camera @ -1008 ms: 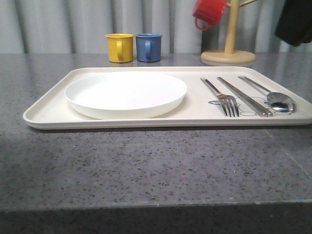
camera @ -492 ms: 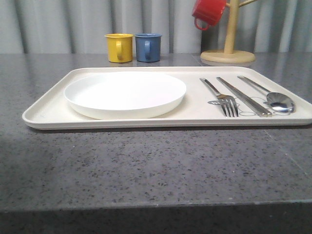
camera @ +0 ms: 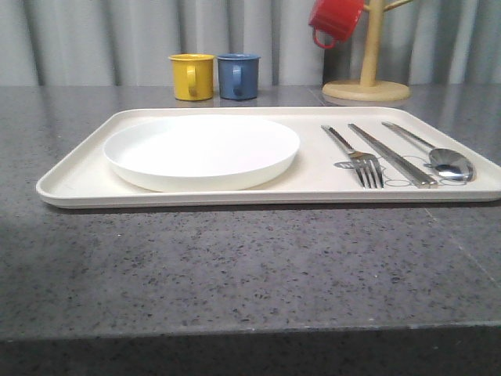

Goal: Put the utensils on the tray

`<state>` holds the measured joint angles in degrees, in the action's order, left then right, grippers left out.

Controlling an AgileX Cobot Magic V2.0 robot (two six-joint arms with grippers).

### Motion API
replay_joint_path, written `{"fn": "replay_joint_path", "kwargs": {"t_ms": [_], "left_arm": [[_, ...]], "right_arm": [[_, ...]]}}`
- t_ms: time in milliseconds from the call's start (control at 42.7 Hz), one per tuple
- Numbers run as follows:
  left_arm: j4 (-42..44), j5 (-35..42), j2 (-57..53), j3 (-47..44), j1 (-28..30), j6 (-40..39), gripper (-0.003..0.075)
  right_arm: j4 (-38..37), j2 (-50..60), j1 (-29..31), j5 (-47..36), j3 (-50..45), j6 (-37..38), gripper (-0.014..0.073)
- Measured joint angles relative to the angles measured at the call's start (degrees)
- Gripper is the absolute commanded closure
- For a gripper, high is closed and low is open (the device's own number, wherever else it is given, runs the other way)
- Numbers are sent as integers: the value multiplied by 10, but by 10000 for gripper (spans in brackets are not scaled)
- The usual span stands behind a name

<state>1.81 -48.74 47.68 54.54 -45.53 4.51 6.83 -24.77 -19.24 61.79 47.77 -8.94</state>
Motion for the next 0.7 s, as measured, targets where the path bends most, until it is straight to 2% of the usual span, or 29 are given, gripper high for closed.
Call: {"fn": "replay_joint_path", "kwargs": {"t_ms": [234,281,703], "left_arm": [[0,0,0,0,0,0,731],[0,0,0,0,0,0,741],[0,0,0,0,0,0,741]], "right_arm": [[0,0,0,-4,0,12,642],[0,0,0,-4,0,13,665],[0,0,0,-12,0,14,660]]}}
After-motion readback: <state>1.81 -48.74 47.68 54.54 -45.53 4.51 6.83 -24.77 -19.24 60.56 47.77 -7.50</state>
